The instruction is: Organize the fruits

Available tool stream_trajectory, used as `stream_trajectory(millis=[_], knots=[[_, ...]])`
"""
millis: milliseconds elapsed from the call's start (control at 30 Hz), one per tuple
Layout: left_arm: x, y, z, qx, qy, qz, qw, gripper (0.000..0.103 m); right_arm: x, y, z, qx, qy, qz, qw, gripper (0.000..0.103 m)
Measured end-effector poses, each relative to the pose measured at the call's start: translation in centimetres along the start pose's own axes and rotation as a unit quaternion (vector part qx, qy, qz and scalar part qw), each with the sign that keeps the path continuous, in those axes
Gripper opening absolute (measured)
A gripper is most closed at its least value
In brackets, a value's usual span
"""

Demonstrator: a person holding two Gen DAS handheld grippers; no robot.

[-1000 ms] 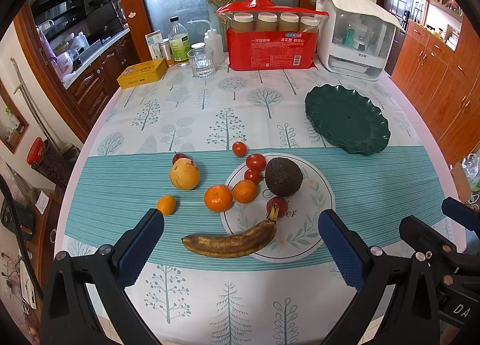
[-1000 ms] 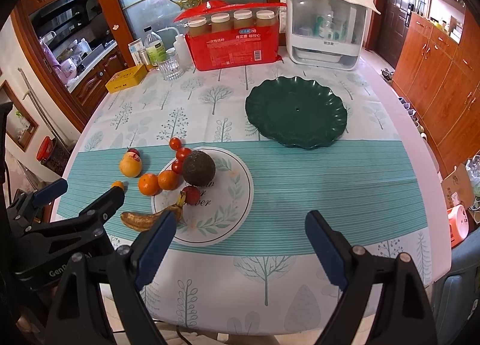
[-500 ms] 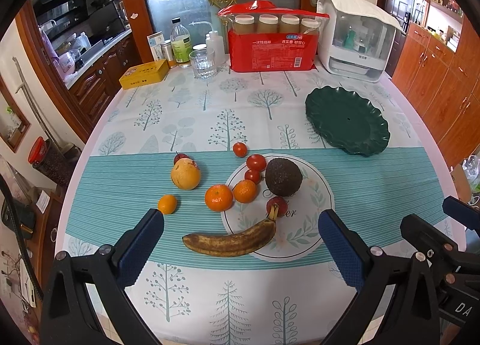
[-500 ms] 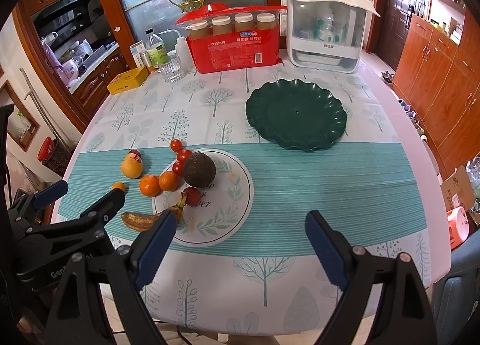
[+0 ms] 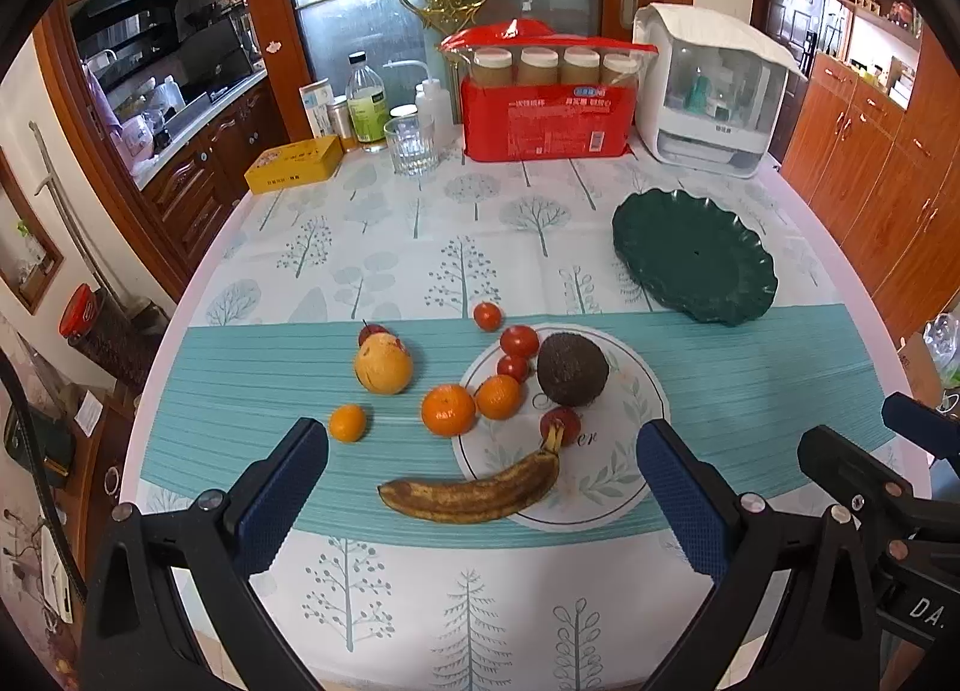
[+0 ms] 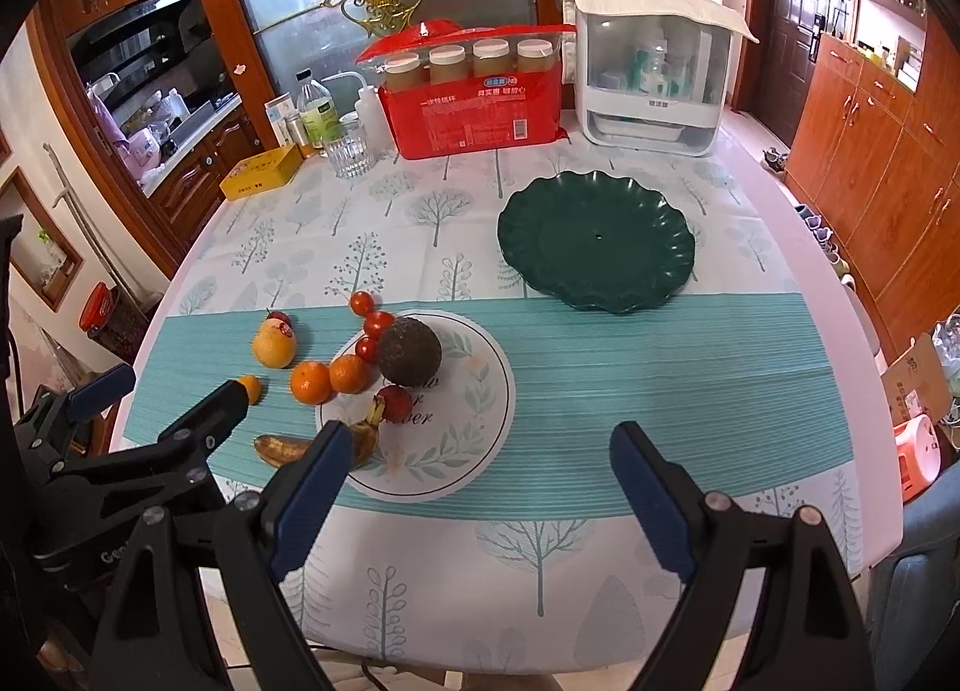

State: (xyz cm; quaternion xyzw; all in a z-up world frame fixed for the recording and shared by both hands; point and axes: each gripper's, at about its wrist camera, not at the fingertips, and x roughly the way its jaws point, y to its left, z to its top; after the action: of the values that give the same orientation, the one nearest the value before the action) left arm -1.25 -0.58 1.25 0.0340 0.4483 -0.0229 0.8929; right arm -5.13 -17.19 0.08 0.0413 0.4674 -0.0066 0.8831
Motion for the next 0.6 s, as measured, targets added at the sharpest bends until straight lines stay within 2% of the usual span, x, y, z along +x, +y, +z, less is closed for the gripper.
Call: stream_trajectory(millis=[333, 600], knots=[[0.3, 1.0, 1.3, 0.012, -0.009, -0.015, 0.9998, 0.102, 0.2, 1.0, 0.7, 0.016, -0.006, -0.019, 1.000, 0.088], [1.0, 3.9, 2.7, 0.011, -0.020, -0.025, 0.9994, 0.102, 1.2, 3.0, 1.8, 0.024, 0.000, -0.026, 0.999, 0.088]])
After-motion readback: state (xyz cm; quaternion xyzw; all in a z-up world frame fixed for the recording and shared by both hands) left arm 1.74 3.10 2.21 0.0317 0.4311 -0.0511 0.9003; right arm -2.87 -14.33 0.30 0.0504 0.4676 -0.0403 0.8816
